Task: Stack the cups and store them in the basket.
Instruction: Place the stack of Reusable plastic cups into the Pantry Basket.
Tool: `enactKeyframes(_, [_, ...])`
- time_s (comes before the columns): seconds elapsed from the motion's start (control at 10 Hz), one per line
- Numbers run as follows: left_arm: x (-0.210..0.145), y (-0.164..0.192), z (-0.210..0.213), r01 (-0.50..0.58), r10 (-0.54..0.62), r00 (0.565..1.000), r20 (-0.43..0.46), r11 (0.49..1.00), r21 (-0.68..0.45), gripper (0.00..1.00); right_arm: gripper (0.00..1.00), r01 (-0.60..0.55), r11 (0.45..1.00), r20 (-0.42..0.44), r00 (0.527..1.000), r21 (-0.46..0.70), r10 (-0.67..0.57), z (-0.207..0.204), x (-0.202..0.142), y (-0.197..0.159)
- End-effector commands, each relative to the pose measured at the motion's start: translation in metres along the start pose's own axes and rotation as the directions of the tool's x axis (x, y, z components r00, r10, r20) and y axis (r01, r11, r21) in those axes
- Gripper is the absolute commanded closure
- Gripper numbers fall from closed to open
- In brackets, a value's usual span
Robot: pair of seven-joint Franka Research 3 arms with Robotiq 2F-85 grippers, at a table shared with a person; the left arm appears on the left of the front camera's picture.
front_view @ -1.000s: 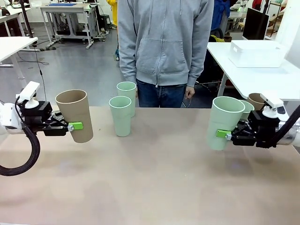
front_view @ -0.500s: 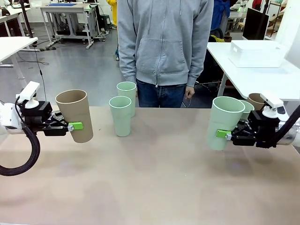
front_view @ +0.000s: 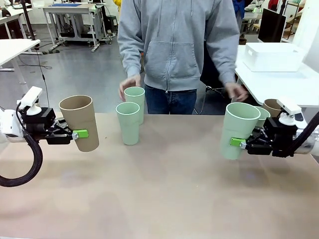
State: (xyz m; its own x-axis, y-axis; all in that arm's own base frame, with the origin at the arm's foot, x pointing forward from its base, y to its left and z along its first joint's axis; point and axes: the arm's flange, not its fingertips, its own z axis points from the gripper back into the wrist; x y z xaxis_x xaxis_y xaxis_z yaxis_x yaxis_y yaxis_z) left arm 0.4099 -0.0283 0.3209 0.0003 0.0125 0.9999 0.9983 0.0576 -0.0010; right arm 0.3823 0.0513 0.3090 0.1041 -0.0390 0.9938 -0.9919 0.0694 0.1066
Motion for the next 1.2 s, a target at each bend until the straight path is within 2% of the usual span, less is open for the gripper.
enactKeyframes(0.0, [0.0031, -0.0004, -0.0003, 0.010, -0.010, 1.000, 0.001, 1.000, -0.001, 0.15, 0.15, -0.012, 1.000, -0.002, 1.000, -0.003, 0.012, -0.0001, 0.0018, -0.0003])
enactKeyframes(1.1, [0.0031, -0.0004, -0.0003, 0.010, -0.010, 1.000, 0.001, 1.000, -0.001, 0.15, 0.15, -0.012, 1.000, -0.002, 1.000, -0.003, 0.012, -0.0001, 0.0018, -0.0003])
